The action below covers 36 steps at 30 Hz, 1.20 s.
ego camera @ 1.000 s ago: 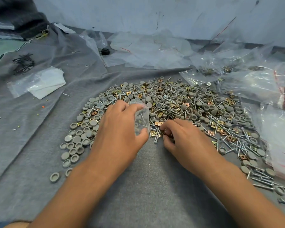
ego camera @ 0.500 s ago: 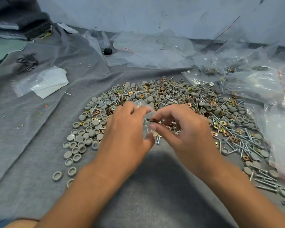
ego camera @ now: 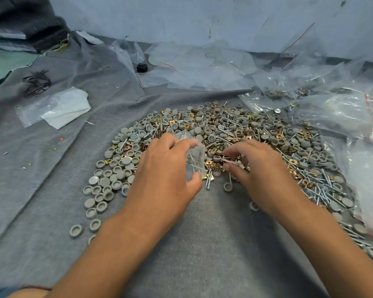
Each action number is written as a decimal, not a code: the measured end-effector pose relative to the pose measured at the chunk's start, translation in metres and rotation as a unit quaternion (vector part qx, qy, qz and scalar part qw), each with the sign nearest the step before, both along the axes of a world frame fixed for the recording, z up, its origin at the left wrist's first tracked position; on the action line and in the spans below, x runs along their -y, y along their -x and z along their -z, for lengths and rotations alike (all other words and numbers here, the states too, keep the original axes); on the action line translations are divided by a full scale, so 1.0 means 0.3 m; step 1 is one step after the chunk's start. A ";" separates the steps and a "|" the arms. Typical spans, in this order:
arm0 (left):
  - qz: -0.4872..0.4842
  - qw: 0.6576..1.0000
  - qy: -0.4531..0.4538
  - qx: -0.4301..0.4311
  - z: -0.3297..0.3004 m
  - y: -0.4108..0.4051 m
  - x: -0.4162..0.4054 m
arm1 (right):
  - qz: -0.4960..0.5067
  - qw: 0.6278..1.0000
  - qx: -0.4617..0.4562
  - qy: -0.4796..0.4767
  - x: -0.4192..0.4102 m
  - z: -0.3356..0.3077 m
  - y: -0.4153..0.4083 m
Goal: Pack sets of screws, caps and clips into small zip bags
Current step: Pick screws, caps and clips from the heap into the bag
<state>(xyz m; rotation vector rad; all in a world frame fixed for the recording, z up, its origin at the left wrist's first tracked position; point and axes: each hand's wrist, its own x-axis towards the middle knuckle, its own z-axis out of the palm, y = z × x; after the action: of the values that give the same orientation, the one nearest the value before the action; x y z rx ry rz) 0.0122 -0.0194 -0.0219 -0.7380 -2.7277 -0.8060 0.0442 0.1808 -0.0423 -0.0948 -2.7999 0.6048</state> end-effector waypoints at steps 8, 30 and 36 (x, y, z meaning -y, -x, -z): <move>-0.004 1.000 -0.010 0.012 -0.002 0.001 0.004 | -0.045 0.995 0.031 -0.084 0.035 0.031 0.009; 0.008 1.000 0.006 -0.004 0.004 -0.006 -0.008 | -0.136 0.975 -0.171 0.041 0.105 -0.019 -0.041; 0.010 1.000 0.006 0.005 0.000 -0.007 -0.010 | -0.076 0.976 -0.183 0.095 0.078 -0.031 -0.034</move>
<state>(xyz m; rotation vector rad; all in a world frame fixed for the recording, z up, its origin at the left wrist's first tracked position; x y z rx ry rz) 0.0144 -0.0165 -0.0219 -0.7660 -2.7404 -0.8011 0.0543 0.1573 -0.0331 0.1770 -2.4035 0.8318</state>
